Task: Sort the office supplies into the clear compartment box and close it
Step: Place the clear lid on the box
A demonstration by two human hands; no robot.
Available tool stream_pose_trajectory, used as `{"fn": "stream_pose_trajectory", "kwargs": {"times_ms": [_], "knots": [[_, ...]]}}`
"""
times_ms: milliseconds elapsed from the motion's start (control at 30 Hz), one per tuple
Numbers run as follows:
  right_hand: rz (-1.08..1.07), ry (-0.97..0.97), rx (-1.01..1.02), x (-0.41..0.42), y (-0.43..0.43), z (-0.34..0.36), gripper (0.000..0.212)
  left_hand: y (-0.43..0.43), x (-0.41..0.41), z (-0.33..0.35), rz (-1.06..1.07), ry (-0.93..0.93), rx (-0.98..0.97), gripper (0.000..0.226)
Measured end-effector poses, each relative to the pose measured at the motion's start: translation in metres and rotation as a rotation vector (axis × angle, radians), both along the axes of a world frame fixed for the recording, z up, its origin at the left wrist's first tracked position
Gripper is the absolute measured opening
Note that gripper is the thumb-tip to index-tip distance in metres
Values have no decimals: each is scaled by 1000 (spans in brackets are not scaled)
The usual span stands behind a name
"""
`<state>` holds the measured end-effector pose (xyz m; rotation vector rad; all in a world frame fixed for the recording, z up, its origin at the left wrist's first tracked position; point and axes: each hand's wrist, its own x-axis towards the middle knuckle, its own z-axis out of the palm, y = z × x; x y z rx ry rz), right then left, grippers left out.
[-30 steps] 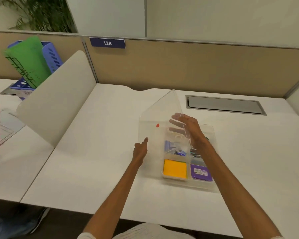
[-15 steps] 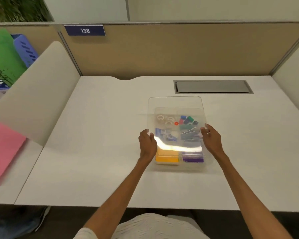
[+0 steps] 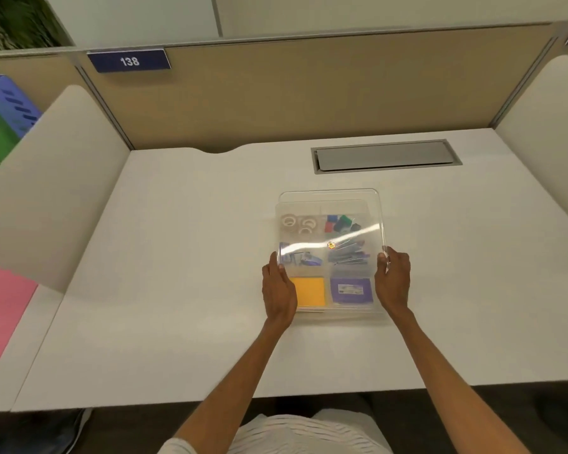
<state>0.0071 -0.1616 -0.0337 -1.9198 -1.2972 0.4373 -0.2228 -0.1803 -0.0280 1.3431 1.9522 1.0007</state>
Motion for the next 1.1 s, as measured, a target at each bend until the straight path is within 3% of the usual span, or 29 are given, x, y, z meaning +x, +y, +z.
{"fn": "stream_pose_trajectory", "kwargs": {"times_ms": [133,300,467,733,900,1100], "knots": [[2,-26,-16,-4,10,1,31,-4,-7,-3,-34,2,-13,40],[-16,-74,-27,-2,17,0,30,5,-8,-7,10,82,-166,26],[-20,-92,-49,-3,22,-1,30,7,-7,-10,12,255,-207,34],[-132,-6,-82,0,21,-8,27,9,-3,-4,20,147,-303,37],[-195,6,-296,0,3,-25,51,10,-1,-4,35,200,-316,37],[-165,137,-313,1,2,-23,56,11,-2,-8,38,234,-290,36]]}}
